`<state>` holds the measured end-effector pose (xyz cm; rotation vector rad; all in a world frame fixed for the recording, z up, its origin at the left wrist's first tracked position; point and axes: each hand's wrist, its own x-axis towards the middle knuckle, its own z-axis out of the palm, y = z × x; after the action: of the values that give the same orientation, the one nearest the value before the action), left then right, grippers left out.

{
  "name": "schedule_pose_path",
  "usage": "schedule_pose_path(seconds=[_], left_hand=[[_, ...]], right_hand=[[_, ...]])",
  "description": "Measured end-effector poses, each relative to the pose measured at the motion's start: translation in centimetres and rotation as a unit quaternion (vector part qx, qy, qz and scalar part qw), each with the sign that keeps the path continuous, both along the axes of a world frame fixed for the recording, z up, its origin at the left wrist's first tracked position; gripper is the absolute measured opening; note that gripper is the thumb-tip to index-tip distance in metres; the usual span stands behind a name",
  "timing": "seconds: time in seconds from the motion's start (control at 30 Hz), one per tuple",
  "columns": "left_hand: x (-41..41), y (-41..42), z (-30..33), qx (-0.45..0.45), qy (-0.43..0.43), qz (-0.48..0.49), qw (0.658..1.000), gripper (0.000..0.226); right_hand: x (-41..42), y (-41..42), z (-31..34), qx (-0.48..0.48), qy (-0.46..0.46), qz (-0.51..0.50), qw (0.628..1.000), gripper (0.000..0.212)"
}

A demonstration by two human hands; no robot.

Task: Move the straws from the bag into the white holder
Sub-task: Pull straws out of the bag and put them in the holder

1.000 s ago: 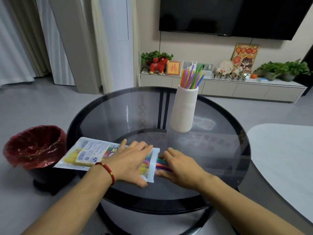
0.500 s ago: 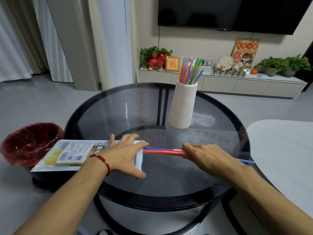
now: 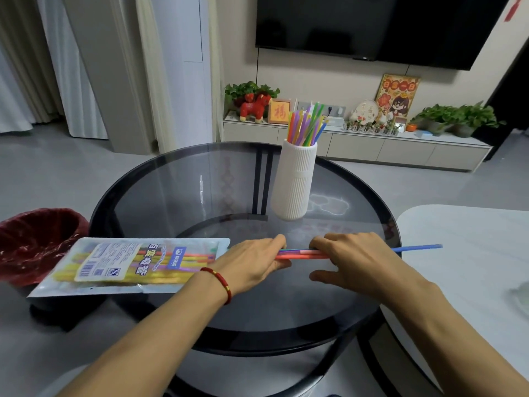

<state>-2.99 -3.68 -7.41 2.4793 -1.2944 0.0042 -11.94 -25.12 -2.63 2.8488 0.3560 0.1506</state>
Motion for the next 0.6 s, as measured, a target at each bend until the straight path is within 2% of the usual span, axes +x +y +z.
schedule_pose_path(seconds=[0.1,0.23,0.33,0.4,0.47,0.53,0.6], left_hand=[[-0.1,-1.0,-0.4,-0.009,-0.018,-0.031,0.999,0.019],[0.1,-1.9,-0.6,-0.049,-0.015,-0.026,0.998,0.010],[0.7,-2.2,-0.2,-0.090,-0.015,0.006,0.996,0.020],[0.9,-2.4,0.2,-0.109,-0.008,0.025,0.994,0.020],[1.0,-2.5,0.6,-0.132,0.007,0.036,0.991,0.014],[1.2,-2.5,1.3,-0.174,0.039,0.042,0.983,0.013],[1.1,-3.1,2.2,-0.238,0.065,0.047,0.968,0.014]], right_hand=[[0.1,0.0,0.1,-0.018,-0.005,-0.029,0.999,0.050],[0.0,-0.7,1.2,0.024,-0.045,-0.041,0.998,0.057],[-0.4,-1.5,2.1,0.110,-0.119,-0.023,0.987,0.062],[-0.6,-2.0,2.9,0.142,-0.186,-0.025,0.972,0.057],[-0.9,-2.6,3.2,0.195,-0.280,-0.007,0.940,0.041],[-1.4,-2.6,3.0,0.303,-0.385,0.005,0.872,0.024],[-1.3,-1.5,2.4,0.440,-0.400,-0.051,0.802,0.025]])
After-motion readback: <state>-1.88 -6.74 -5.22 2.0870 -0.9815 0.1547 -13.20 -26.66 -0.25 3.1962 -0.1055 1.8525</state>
